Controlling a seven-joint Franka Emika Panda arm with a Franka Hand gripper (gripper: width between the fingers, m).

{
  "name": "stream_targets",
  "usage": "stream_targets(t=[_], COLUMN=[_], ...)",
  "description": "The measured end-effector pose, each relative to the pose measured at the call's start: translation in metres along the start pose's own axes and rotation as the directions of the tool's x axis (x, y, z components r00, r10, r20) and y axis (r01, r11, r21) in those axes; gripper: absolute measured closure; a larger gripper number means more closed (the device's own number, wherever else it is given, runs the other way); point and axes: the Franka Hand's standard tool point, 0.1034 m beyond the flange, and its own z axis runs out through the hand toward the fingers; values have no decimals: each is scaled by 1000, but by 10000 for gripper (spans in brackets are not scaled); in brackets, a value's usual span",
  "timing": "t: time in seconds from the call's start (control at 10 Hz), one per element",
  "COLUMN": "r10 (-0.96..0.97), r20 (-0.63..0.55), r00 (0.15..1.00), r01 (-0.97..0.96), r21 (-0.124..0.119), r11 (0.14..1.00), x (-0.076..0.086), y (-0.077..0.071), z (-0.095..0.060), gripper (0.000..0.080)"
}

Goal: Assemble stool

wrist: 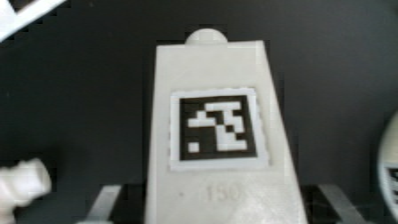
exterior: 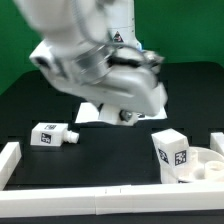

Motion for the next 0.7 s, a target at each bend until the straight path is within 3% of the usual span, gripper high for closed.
stream_targets(t=[0.1, 0.2, 0.3, 0.4, 0.6, 0.7], r10=[20, 3, -12, 30, 44, 59], r20=[-112, -199, -199, -277, -400, -457], r00=[994, 980, 980, 960, 916, 888], r01=[-15, 13, 25, -7, 11, 6], r21=[45, 77, 60, 85, 134, 139], r11=[999, 997, 998, 996, 991, 990], x=[-6, -15, -17, -8, -10, -14], y=[-23, -38, -22, -27, -48, -69], z=[-16, -22, -10, -12, -11, -11], gripper=[465, 465, 465, 465, 465, 465])
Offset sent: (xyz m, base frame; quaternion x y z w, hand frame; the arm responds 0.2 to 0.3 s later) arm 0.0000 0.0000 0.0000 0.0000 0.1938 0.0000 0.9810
